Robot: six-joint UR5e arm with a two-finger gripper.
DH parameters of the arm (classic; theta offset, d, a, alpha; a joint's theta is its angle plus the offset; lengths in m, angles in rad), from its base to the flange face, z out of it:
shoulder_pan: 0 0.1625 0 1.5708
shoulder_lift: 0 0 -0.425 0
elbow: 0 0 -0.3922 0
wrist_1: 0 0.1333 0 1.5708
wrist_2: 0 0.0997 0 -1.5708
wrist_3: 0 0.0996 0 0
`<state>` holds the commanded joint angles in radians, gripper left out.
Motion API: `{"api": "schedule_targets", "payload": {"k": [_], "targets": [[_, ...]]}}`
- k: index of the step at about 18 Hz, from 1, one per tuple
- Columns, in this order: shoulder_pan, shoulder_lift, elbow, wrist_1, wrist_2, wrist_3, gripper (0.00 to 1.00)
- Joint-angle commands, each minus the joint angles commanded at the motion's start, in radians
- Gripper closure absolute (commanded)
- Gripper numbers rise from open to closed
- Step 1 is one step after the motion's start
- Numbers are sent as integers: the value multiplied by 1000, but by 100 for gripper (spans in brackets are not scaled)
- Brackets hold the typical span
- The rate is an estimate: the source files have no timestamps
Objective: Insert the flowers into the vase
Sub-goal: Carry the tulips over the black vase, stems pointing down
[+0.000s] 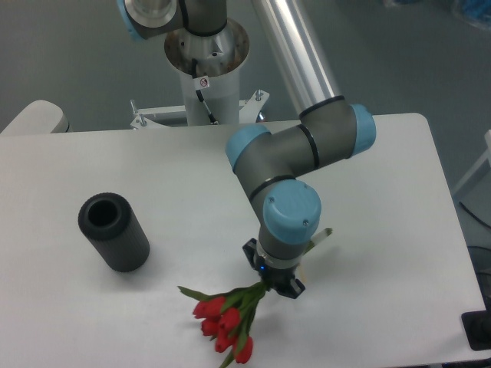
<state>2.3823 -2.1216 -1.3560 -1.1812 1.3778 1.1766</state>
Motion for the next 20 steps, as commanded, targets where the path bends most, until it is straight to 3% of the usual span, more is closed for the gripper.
{"api": "schedule_targets", "payload": {"k": [7, 14, 20], "targets": [[-9, 72, -14, 0, -353, -47, 100], [-11, 124, -14, -3, -589, -124, 100], [-32, 177, -35, 3, -715, -132, 100]]}}
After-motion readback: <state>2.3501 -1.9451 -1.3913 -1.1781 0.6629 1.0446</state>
